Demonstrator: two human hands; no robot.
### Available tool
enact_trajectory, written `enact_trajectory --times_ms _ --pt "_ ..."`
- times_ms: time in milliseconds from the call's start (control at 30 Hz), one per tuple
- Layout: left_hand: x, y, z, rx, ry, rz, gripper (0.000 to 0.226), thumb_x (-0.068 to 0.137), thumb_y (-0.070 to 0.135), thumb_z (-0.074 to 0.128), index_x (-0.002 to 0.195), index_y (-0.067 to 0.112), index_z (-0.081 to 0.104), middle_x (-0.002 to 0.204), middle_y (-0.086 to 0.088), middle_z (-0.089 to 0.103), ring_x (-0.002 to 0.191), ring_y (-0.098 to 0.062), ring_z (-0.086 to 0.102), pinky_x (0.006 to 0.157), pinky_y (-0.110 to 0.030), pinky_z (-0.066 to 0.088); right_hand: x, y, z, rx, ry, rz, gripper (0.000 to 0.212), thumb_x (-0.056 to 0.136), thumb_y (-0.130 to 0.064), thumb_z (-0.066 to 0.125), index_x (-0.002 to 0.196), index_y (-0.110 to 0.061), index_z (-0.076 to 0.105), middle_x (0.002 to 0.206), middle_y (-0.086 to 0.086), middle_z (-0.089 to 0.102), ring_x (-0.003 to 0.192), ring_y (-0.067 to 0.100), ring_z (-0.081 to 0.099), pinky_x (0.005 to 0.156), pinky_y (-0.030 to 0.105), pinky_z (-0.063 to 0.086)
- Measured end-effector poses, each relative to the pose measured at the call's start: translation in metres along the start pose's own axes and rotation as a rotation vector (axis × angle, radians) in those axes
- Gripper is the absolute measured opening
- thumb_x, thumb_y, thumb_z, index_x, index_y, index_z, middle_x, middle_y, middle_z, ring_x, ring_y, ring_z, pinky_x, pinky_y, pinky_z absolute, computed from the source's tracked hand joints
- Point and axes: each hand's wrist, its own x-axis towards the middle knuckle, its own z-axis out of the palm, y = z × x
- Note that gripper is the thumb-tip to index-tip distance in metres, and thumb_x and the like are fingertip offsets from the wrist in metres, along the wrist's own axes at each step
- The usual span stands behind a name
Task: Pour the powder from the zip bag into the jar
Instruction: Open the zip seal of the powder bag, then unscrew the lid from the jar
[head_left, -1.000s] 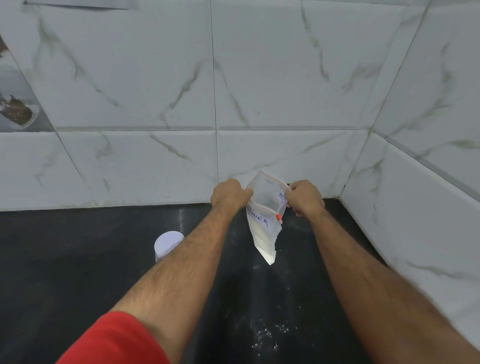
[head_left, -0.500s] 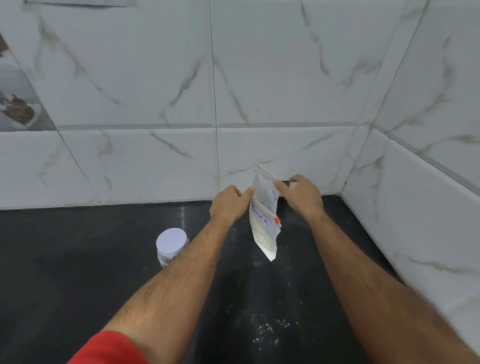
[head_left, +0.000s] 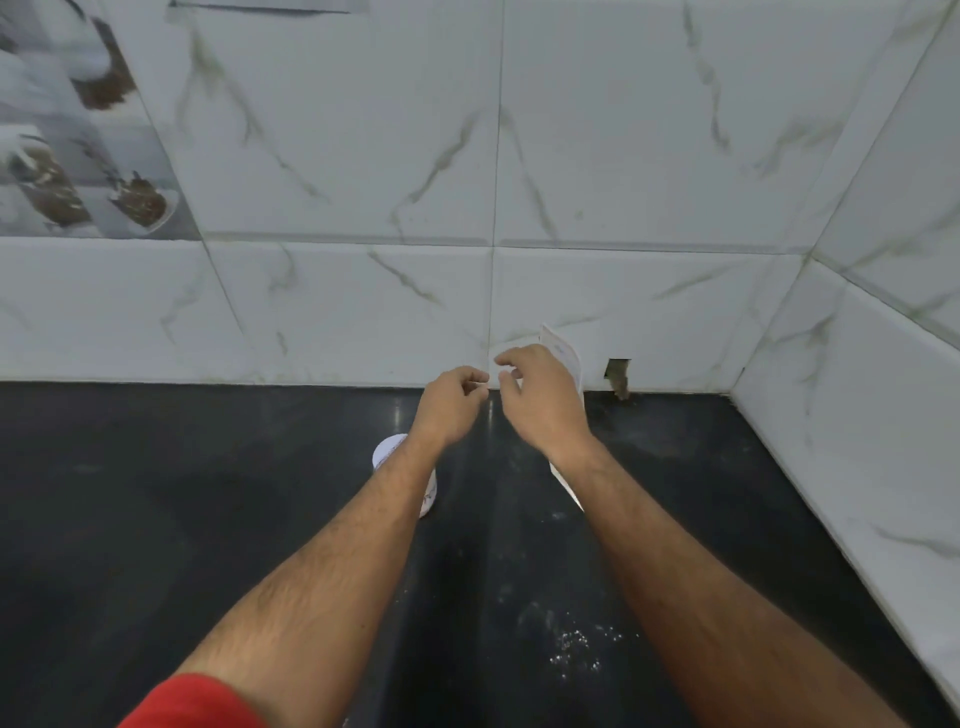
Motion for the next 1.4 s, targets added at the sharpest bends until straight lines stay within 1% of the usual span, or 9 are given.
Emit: enact_trajectory --times_ms 67,267,600,700,867,1033,1133,1300,1400 --pt "-0.003 -0.013 -0.015 0.052 0.045 0.013 0.025 0.095 0.017 0.061 0.119 0.014 0.068 0.115 0.001 0.071 0.103 -0.013 0.064 0.091 -0.024 0.047 -0.003 -0.006 0.015 0.0 -0.067 0.002 0.031 0.097 -0.016 0.05 0.124 -0.012 0.067 0.128 0.009 0.065 0.115 0.023 0.061 0.102 0.035 0.046" --pt "-0.022 -0.061 -0.054 0.186 0.092 -0.059 0.029 0.092 0.023 0.064 0.119 0.018 0.068 0.118 0.004 0.072 0.106 -0.01 0.066 0.093 -0.025 0.048 -0.008 -0.001 0.047 -0.032 -0.288 0.142 0.038 0.099 -0.018 0.051 0.135 -0.009 0.059 0.138 0.01 0.061 0.126 0.026 0.056 0.108 0.037 0.042" --pt "-0.047 -0.105 -0.06 0.277 -0.138 -0.124 0.088 0.072 0.035 0.083 0.148 0.02 0.042 0.152 0.0 0.045 0.135 -0.022 0.045 0.11 -0.039 0.041 -0.024 0.014 0.088 -0.019 -0.428 0.258 0.046 0.096 -0.017 0.055 0.141 -0.021 0.051 0.143 0.005 0.057 0.128 0.024 0.056 0.107 0.037 0.046" --pt "-0.048 -0.108 -0.057 0.299 -0.126 -0.112 0.092 0.073 0.032 0.084 0.151 0.022 0.036 0.154 -0.001 0.041 0.138 -0.023 0.043 0.111 -0.04 0.039 -0.026 0.019 0.091 -0.068 -0.456 0.291 0.053 0.093 -0.015 0.06 0.143 -0.025 0.048 0.142 0.005 0.058 0.118 0.025 0.062 0.098 0.04 0.054" --pt "-0.05 -0.104 -0.05 0.301 -0.137 -0.072 0.093 0.07 0.038 0.083 0.15 0.025 0.038 0.152 0.001 0.044 0.134 -0.021 0.047 0.107 -0.039 0.043 -0.034 0.032 0.094 0.005 -0.545 0.337 0.069 0.085 -0.015 0.073 0.146 -0.028 0.042 0.149 0.005 0.05 0.132 0.025 0.053 0.106 0.039 0.047" --pt "-0.054 -0.101 -0.048 0.207 -0.21 -0.031 0.092 0.064 0.042 0.081 0.146 0.027 0.042 0.145 0.004 0.052 0.127 -0.017 0.052 0.105 -0.037 0.047 -0.049 0.042 0.093 0.175 -0.66 0.342 0.087 0.078 -0.016 0.083 0.149 -0.028 0.034 0.151 0.005 0.046 0.132 0.026 0.052 0.106 0.04 0.046" --pt "-0.057 -0.1 -0.053 0.092 -0.226 -0.046 0.095 0.056 0.051 0.076 0.143 0.029 0.045 0.133 0.005 0.059 0.115 -0.014 0.058 0.092 -0.029 0.052 -0.064 0.042 0.093 0.401 -0.681 0.35 0.092 0.074 -0.019 0.086 0.147 -0.029 0.032 0.146 0.0 0.051 0.127 0.021 0.056 0.107 0.044 0.048" --pt "-0.058 -0.097 -0.061 -0.114 -0.226 -0.083 0.088 0.061 0.054 0.072 0.141 0.029 0.046 0.113 0.003 0.063 0.102 -0.012 0.066 0.087 -0.028 0.054 -0.088 0.026 0.1 0.559 -0.575 0.298 0.077 0.071 -0.028 0.089 0.133 -0.039 0.044 0.123 -0.014 0.062 0.114 0.012 0.063 0.085 0.024 0.058" --pt "-0.058 -0.093 -0.067 -0.304 -0.189 -0.138 0.07 0.071 0.046 0.069 0.135 0.024 0.054 0.11 -0.004 0.067 0.097 -0.015 0.069 0.083 -0.028 0.054 -0.097 0.014 0.103 0.795 -0.498 0.418 0.077 0.068 -0.036 0.087 0.134 -0.036 0.046 0.126 -0.006 0.063 0.115 0.018 0.063 0.084 0.034 0.061"
